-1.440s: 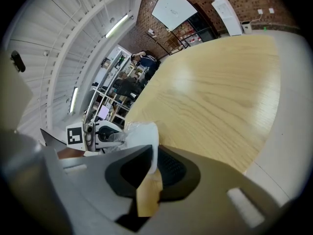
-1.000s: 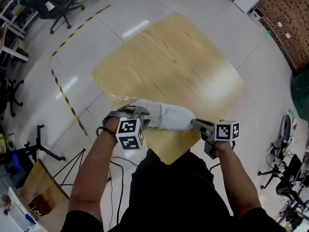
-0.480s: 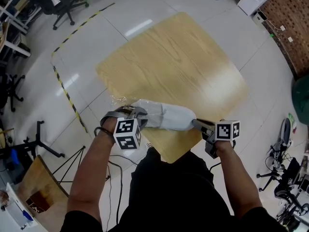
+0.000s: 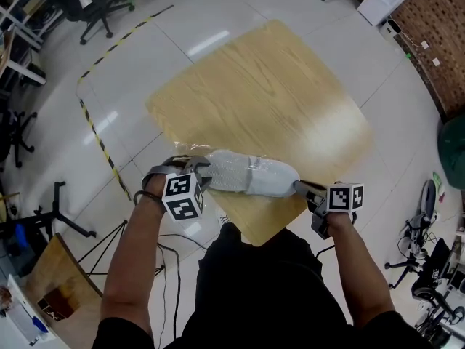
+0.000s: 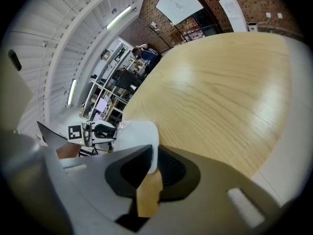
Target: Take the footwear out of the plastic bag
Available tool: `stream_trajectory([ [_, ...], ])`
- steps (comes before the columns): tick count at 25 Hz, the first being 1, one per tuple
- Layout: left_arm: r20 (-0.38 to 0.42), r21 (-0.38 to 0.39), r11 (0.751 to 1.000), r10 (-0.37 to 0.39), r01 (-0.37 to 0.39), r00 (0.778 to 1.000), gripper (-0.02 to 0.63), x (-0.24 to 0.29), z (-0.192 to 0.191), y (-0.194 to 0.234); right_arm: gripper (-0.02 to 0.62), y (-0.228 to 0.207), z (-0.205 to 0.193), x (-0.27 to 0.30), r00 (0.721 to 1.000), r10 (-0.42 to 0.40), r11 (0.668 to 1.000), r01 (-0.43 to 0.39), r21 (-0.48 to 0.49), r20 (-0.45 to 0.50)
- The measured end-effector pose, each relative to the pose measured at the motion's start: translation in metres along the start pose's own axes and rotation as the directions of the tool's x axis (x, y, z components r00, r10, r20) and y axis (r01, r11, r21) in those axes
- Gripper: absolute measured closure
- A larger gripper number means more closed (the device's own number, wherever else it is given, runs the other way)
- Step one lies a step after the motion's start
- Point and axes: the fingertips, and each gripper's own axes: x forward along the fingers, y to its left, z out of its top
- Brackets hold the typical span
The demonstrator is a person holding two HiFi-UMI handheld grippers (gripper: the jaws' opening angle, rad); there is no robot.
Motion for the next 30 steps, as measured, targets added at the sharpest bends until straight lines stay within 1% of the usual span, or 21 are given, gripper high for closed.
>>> stream_trajectory([
  [2, -0.021, -0.005, 1.0, -0.025, 0.025, 0.999, 0.428, 0.005, -0.004, 0.002, 0.555, 0.001, 0.001, 0.001, 1.0, -0.001, 1.0, 0.001, -0.002, -0.001],
  [5, -0.033, 0.004, 0.997, -0.071, 0.071, 0.997, 0.428, 0.01, -0.005, -0.001, 0.555, 0.001, 0.002, 0.001, 1.0, -0.005, 1.0, 0.005, -0.006, -0.001],
  [8, -0.028, -0.004, 0.992, -0.125, 0.124, 0.992, 0.465, 0.012, -0.006, -0.006, 0.555, 0.002, 0.002, 0.0, 1.0, -0.006, 1.0, 0.006, -0.007, 0.004],
  [11, -0.009, -0.014, 0.989, -0.147, 0.147, 0.989, 0.499, 0.01, -0.006, -0.007, 0.555, 0.002, 0.003, 0.0, 1.0, -0.006, 1.0, 0.006, -0.004, 0.006],
  [13, -0.004, 0.004, 0.99, -0.142, 0.142, 0.99, 0.528, 0.008, -0.005, -0.008, 0.555, 0.002, 0.003, 0.0, 1.0, -0.006, 1.0, 0.006, -0.004, 0.004],
  [17, -0.014, 0.039, 0.992, -0.118, 0.118, 0.993, 0.565, 0.004, -0.003, -0.007, 0.555, -0.001, 0.002, -0.001, 1.0, -0.009, 1.0, 0.009, -0.004, 0.002],
  [22, -0.031, 0.051, 0.993, -0.105, 0.106, 0.994, 0.58, 0.0, -0.008, -0.007, 0.555, 0.0, 0.002, -0.005, 1.0, -0.007, 1.0, 0.008, -0.011, 0.006],
  [30, -0.07, 0.052, 0.995, -0.085, 0.089, 0.994, 0.583, -0.003, -0.027, -0.01, 0.555, 0.0, 0.001, -0.007, 1.0, -0.004, 1.0, 0.005, -0.022, 0.001],
])
